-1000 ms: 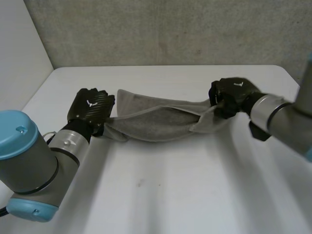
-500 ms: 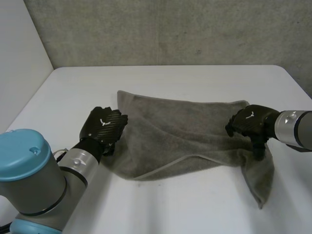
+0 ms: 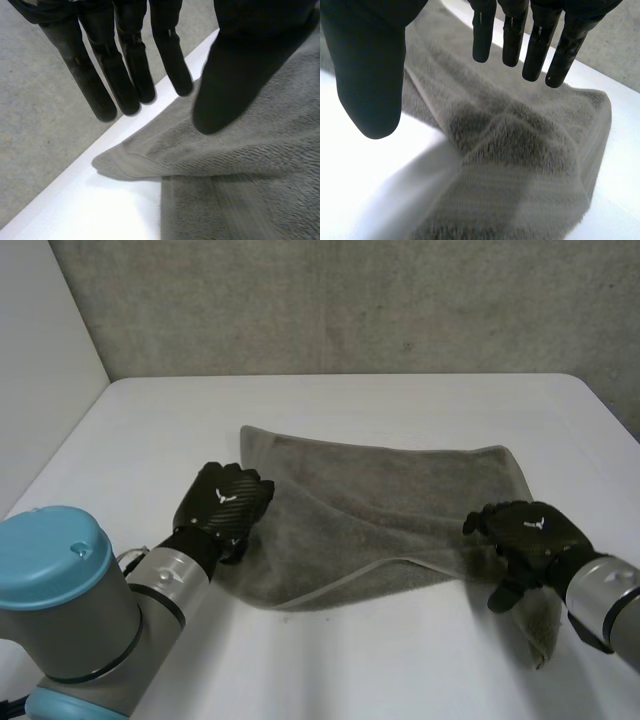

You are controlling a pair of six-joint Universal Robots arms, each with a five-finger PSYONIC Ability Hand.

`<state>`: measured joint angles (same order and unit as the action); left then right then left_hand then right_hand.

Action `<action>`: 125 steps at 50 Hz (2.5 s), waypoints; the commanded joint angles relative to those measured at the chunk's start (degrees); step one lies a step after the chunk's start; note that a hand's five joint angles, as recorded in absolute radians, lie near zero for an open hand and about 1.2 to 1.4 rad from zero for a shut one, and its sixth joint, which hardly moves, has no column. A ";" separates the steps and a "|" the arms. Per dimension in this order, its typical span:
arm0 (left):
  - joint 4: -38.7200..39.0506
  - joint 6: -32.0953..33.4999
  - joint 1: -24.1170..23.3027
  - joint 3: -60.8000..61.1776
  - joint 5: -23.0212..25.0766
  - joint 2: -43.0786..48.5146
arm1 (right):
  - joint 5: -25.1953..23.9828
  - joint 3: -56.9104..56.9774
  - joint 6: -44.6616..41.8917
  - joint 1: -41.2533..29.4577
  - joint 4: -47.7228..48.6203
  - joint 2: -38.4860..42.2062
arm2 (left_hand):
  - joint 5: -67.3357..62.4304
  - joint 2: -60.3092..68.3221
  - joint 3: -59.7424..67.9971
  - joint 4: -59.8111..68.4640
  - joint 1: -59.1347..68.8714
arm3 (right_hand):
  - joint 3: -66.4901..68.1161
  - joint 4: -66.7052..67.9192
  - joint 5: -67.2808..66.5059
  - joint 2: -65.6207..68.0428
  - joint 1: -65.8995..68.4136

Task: Fold the towel.

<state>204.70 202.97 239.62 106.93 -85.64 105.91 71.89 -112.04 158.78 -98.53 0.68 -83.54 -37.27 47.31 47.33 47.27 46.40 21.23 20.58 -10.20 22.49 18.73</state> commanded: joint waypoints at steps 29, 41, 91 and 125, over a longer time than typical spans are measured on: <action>-4.75 -13.39 -0.20 0.65 1.53 0.17 | 14.86 -6.01 -17.28 -1.76 27.54 5.51 | 31.33 -31.37 -31.40 -31.33 -30.46 | 58.41 59.06 -59.43 57.14 60.90; -6.77 -15.85 -2.75 0.56 1.44 2.28 | 9.85 -0.55 -18.07 -1.49 21.47 2.95 | 27.14 -27.18 -27.21 -27.14 -26.27 | 58.77 59.42 -59.80 57.51 61.27; -6.68 -15.50 -5.21 -8.49 0.65 14.50 | -5.09 9.20 8.56 6.86 2.75 -16.91 | -18.88 18.84 18.82 18.89 19.76 | 58.77 59.42 -59.80 57.51 61.27; -21.36 24.05 5.33 -0.13 -6.64 -4.95 | -0.10 20.61 -33.36 -2.63 -32.86 12.86 | -32.73 32.69 32.67 32.73 33.60 | 58.77 59.42 -59.80 57.51 61.27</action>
<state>186.82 223.12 243.34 108.53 -92.33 94.73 64.45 -95.69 129.64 -97.43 -30.76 -77.99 -59.33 69.71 69.61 69.71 67.65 68.05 68.23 -51.83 67.72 54.75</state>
